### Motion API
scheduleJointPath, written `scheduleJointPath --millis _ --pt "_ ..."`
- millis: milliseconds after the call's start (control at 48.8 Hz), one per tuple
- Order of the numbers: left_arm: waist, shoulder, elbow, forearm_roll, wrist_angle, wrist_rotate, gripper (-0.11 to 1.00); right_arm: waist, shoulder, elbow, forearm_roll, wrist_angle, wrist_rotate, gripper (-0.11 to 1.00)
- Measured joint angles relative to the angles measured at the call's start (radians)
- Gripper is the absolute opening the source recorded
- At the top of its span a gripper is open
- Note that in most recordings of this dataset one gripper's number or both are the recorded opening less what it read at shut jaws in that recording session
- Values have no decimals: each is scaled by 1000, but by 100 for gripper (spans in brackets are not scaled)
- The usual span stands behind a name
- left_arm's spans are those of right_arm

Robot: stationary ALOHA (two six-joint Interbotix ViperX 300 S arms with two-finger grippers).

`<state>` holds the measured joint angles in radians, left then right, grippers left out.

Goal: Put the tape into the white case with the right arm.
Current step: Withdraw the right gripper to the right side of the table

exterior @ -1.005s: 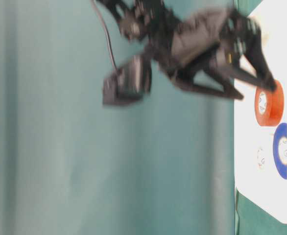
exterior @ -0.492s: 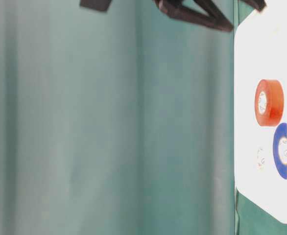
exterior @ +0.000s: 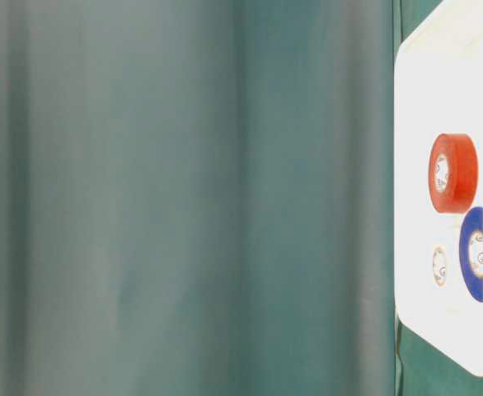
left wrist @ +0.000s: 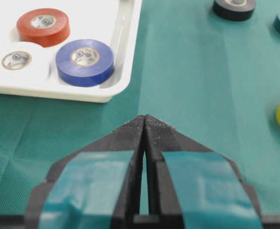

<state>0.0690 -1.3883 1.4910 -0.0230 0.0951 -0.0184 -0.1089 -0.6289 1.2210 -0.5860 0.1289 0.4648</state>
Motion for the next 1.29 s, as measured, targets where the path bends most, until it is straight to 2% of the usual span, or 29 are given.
scheduleJointPath --millis 287,533,820,1128,1292 --pt "0 0 -2 0 0 0 0 18 -41 28 0 -5 3 62" --pt "0 0 -2 0 0 2 0 140 -44 35 2 -5 14 62" --pt "0 0 -2 0 0 0 0 291 -43 55 5 -3 86 61" --pt "0 0 -2 0 0 0 0 304 -37 61 5 -3 94 61" --pt "0 0 0 0 0 0 0 305 8 32 5 -5 94 61"
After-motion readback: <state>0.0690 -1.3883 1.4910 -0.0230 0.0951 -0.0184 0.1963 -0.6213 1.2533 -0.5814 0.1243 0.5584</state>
